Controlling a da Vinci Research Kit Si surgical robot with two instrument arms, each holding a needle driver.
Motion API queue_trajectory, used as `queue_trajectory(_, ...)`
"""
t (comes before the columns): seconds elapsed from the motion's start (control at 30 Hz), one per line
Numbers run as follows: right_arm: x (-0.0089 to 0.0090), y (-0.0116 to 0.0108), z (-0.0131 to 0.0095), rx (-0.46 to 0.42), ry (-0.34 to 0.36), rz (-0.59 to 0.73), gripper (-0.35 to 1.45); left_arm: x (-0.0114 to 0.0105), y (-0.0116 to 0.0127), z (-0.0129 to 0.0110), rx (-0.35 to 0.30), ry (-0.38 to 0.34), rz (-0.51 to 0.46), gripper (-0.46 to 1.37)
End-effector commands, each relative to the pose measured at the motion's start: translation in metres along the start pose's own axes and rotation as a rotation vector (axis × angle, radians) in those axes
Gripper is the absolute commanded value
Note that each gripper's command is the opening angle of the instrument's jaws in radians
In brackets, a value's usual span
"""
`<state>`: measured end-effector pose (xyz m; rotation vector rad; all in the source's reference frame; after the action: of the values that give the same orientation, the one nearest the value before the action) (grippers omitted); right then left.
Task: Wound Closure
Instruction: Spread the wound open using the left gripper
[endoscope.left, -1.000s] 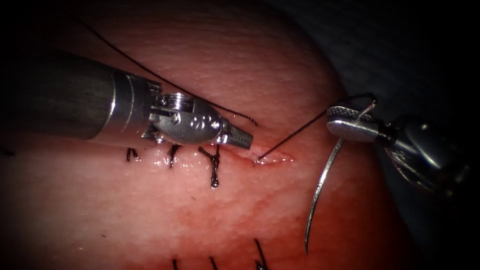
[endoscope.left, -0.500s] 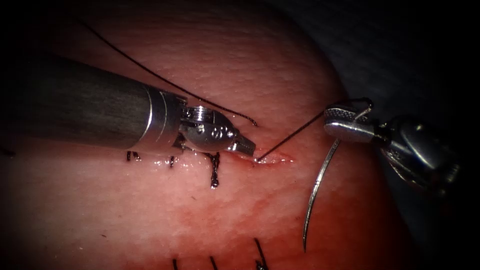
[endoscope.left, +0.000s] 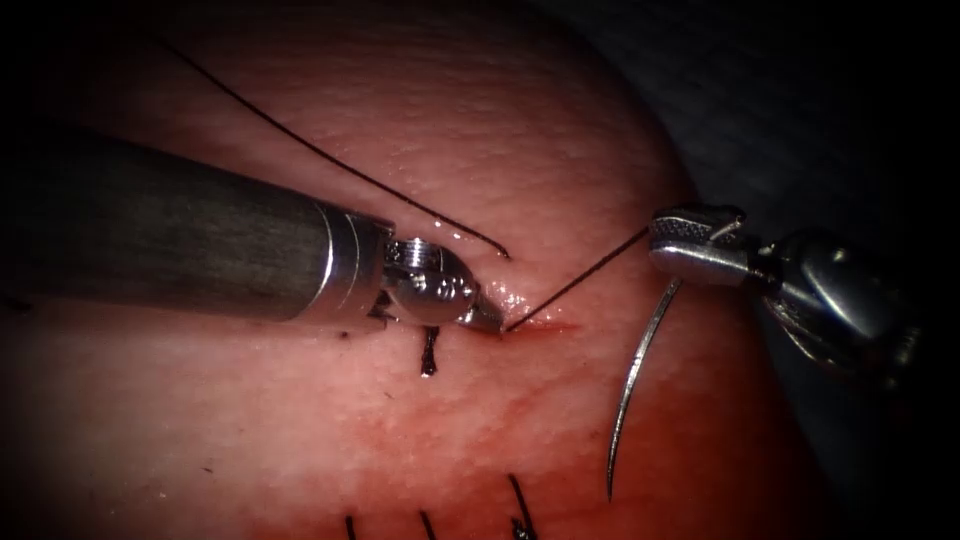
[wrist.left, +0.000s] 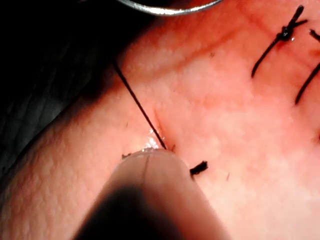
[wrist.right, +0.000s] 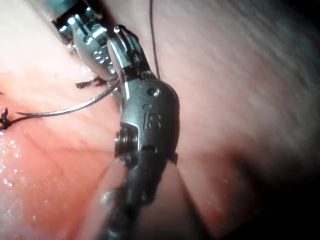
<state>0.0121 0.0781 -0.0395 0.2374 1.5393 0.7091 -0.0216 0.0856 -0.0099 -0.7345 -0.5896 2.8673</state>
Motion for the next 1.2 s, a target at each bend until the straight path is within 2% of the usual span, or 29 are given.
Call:
queue_trajectory(0.03,0.0,0.0,0.0,-0.007,0.0,0.0,-0.35,0.0001,0.0001,0.0002,-0.016,-0.015,0.004,-0.35)
queue_trajectory(0.27,-0.0001,0.0003,0.0001,-0.004,0.001,-0.023,-0.35,-0.0007,0.0013,0.0016,-0.097,-0.069,-0.016,-0.35)
queue_trajectory(0.57,-0.0006,0.0004,0.0005,0.004,0.009,-0.029,-0.35,-0.0013,0.0011,0.0016,-0.108,-0.083,-0.053,-0.35)
queue_trajectory(0.63,-0.001,0.0002,0.0009,0.006,0.017,-0.043,-0.35,-0.0016,0.001,0.002,-0.113,-0.121,-0.082,-0.1)
queue_trajectory(0.67,-0.0011,0.0002,0.0009,0.007,0.015,-0.044,-0.35,-0.0017,0.001,0.002,-0.114,-0.131,-0.086,-0.04)
queue_trajectory(0.7,-0.0014,0.0002,0.0012,0.009,0.008,-0.063,-0.35,-0.0021,0.0012,0.0026,-0.116,-0.155,-0.11,0.27)
queue_trajectory(0.93,-0.0019,0.0011,0.0016,0.014,0.009,-0.099,-0.35,-0.0034,0.002,0.004,-0.113,-0.186,-0.128,0.71)
queue_trajectory(1.03,-0.002,0.0016,0.0016,0.016,0.006,-0.128,-0.35,-0.0038,0.0021,0.0039,-0.111,-0.191,-0.121,1.01)
queue_trajectory(1.2,-0.0021,0.0019,0.0018,0.013,0.006,-0.169,-0.35,-0.0039,0.002,0.0033,-0.087,-0.19,-0.106,1.26)
